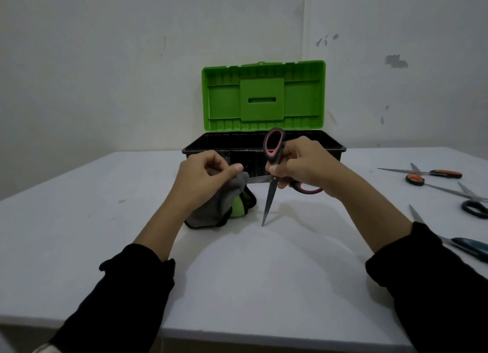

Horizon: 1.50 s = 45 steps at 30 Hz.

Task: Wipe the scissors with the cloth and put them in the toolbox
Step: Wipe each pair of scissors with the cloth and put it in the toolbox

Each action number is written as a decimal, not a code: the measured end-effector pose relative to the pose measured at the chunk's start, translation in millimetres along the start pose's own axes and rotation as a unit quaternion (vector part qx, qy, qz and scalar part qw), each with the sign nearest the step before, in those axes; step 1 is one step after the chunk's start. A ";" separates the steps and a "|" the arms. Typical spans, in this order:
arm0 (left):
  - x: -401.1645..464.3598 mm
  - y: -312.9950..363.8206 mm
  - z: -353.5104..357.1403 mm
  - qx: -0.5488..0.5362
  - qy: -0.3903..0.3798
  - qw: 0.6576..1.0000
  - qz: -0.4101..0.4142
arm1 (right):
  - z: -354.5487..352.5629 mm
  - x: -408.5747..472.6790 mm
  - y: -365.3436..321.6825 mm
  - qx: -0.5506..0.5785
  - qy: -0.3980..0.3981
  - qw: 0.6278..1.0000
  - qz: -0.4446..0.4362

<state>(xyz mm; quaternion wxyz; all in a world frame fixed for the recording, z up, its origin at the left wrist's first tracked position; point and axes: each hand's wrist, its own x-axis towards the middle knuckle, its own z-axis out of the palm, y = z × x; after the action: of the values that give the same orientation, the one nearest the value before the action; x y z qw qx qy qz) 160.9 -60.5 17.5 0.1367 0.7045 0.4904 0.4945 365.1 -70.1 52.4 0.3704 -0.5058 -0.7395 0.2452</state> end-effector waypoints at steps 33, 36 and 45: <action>-4.0 10.9 13.1 -0.005 -0.047 0.983 0.177 | 11.2 2.5 -1.8 -0.060 0.051 0.994 -0.077; -5.5 8.2 13.1 0.000 -0.032 0.980 0.196 | 15.7 3.4 -2.3 -0.067 0.077 0.990 -0.101; -3.6 6.4 21.8 -0.097 -0.015 0.988 0.120 | 1.4 3.9 5.8 -0.048 0.066 0.993 -0.086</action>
<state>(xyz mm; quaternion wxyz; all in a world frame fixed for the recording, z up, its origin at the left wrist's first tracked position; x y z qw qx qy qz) 182.4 -60.2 9.5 0.1510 0.7492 0.3498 0.5418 366.4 -64.3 48.4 0.4131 -0.4729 -0.7650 0.1431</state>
